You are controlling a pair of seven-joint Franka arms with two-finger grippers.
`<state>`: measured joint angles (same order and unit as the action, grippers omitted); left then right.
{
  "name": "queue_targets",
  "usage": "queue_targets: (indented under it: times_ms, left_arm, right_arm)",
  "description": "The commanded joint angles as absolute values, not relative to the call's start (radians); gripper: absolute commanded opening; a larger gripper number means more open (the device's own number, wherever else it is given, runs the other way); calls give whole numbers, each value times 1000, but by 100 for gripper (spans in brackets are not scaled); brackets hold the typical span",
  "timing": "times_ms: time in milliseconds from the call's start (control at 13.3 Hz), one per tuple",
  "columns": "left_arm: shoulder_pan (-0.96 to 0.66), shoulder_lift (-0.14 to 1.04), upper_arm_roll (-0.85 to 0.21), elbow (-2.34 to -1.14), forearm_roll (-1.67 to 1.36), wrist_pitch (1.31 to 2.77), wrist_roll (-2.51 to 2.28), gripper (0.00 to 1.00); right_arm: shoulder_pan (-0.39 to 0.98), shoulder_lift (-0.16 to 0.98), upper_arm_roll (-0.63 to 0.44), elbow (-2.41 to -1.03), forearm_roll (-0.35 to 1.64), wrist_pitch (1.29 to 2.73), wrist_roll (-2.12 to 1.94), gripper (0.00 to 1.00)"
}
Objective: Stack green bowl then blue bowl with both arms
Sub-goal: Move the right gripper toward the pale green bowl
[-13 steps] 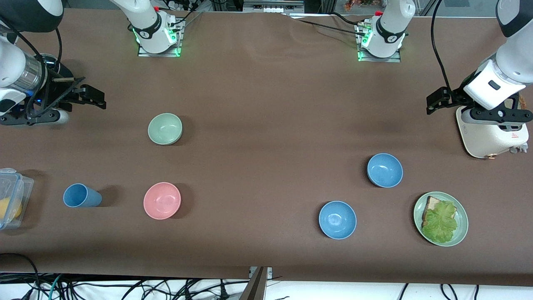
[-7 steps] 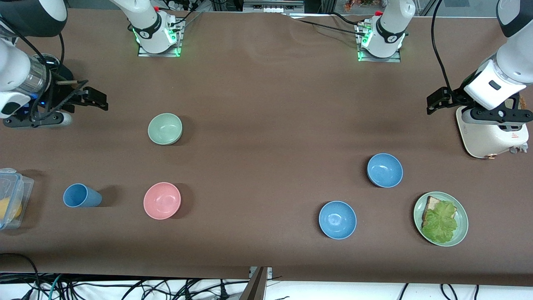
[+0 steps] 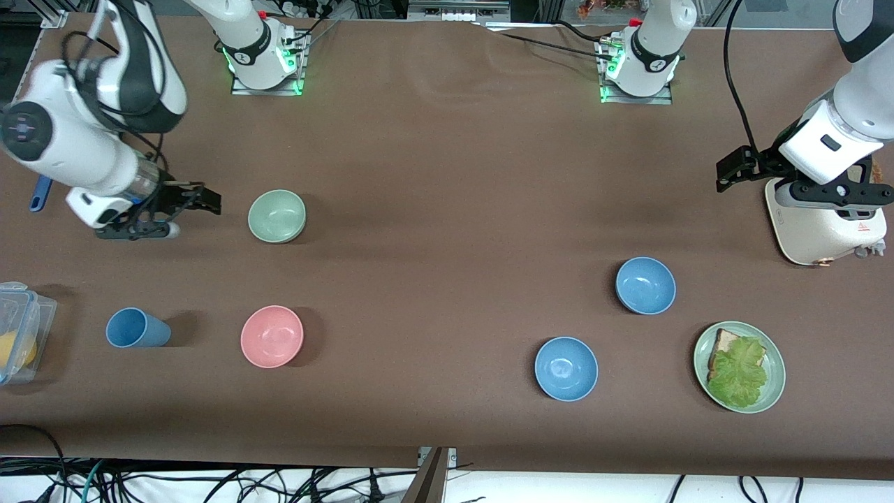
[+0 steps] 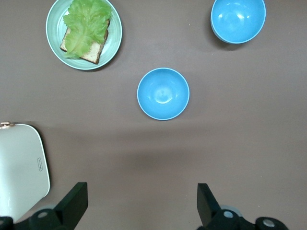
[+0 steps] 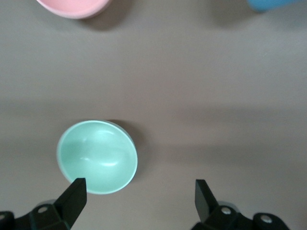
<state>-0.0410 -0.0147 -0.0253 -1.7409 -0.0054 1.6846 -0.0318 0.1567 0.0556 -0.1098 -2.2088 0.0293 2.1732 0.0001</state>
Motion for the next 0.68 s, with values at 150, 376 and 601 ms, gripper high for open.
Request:
queue_targets:
  times_ms: [150,376,601]
  left_arm:
    - [-41,-2,-25,-1709,12,1660,-25,100]
    - [-41,-2,-25,-1709,12,1660,-25,100]
    - [-40,-2,-25,-1709,12,1660,-25,100]
  right_arm:
    - [150,58,-100,-2480,29,2487,3,100]
    - [152,149,-92,-2513,31,2637,15,98]
    - [156,184,-80,-2508,38,2681,18,97]
